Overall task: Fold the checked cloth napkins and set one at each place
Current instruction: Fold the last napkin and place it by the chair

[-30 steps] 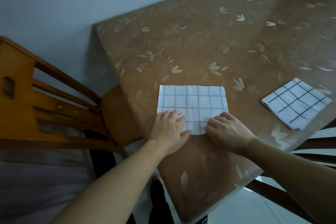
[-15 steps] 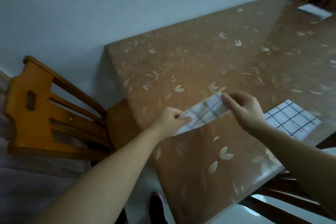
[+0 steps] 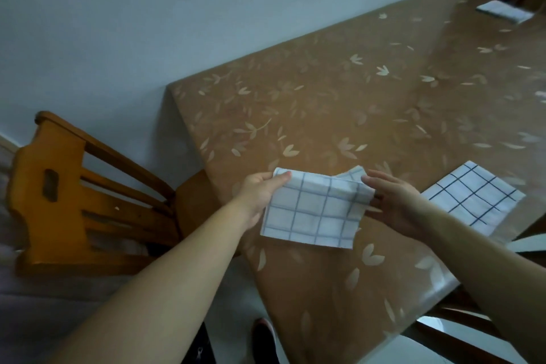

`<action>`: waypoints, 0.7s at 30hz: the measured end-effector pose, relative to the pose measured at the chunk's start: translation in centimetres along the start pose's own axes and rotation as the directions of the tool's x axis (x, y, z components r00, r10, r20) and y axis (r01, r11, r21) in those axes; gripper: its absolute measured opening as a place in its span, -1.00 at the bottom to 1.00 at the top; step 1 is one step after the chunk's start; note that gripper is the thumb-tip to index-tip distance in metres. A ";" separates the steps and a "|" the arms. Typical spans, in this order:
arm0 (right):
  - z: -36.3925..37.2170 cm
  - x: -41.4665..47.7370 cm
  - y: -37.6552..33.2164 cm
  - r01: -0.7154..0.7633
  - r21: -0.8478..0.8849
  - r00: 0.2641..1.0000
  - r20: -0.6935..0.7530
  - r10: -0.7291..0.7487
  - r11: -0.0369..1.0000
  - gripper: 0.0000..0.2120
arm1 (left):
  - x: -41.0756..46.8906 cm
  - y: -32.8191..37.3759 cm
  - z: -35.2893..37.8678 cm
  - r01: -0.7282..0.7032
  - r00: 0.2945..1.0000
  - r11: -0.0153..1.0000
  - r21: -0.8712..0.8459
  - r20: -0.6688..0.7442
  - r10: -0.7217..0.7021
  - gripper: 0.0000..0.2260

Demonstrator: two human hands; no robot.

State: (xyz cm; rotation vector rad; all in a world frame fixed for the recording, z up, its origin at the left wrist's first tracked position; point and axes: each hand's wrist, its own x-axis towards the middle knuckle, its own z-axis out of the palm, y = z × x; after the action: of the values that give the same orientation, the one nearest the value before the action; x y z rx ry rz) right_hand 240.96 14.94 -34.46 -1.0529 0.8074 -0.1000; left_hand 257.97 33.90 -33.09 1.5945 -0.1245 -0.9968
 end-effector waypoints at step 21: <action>-0.2 -1.2 -3.1 0.170 -0.965 0.638 0.264 -0.724 -0.202 -0.97 | 1.7 1.7 1.4 -0.482 0.685 0.357 0.800 0.091 0.722 -0.96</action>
State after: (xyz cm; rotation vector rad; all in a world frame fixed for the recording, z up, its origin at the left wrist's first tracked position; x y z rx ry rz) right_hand 240.86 13.74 -31.34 -2.9234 0.7130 -0.5097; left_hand 258.85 31.33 -32.49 2.1963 -1.0325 -0.0268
